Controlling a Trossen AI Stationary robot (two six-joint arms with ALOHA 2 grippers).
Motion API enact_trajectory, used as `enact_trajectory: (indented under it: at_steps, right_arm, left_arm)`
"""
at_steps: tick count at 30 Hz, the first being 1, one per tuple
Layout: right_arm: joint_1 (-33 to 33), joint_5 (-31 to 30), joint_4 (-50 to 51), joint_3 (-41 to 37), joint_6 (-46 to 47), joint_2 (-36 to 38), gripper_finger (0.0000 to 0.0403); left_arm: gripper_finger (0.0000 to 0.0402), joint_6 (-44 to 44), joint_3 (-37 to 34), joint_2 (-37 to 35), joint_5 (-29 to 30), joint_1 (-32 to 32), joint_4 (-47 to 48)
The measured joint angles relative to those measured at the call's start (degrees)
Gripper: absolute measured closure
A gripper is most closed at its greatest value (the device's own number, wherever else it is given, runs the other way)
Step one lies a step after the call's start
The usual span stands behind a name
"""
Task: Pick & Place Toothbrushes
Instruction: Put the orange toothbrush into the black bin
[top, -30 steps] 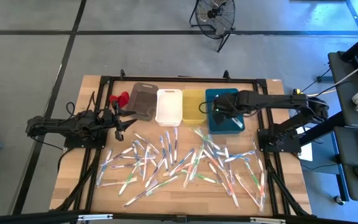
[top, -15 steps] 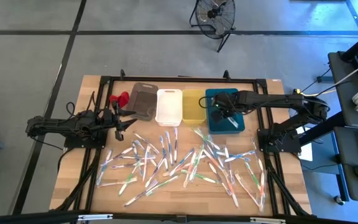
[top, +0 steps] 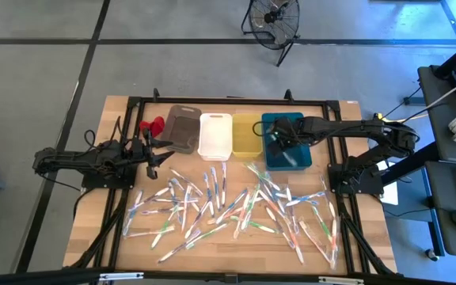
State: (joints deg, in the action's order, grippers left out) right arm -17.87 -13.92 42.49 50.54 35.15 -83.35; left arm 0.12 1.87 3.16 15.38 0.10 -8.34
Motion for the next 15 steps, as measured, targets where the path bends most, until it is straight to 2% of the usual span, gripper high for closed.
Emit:
enact_trajectory:
  at_steps: [8,12,15]
  right_arm:
    - [0.0,0.4,-3.1,0.2,-3.9,0.0,0.0193]
    - [0.3,3.1,-3.1,1.8,-5.2,0.0,0.0172]
    - [1.2,4.8,-3.1,3.2,-8.7,0.0,0.0163]
  left_arm:
    - [0.0245,-0.6,0.0,0.0,-0.5,0.0,-0.7]
    - [0.0245,2.3,0.0,0.4,-8.0,-0.4,-3.3]
    - [0.0245,5.8,0.9,1.9,-7.3,-1.8,-4.7]
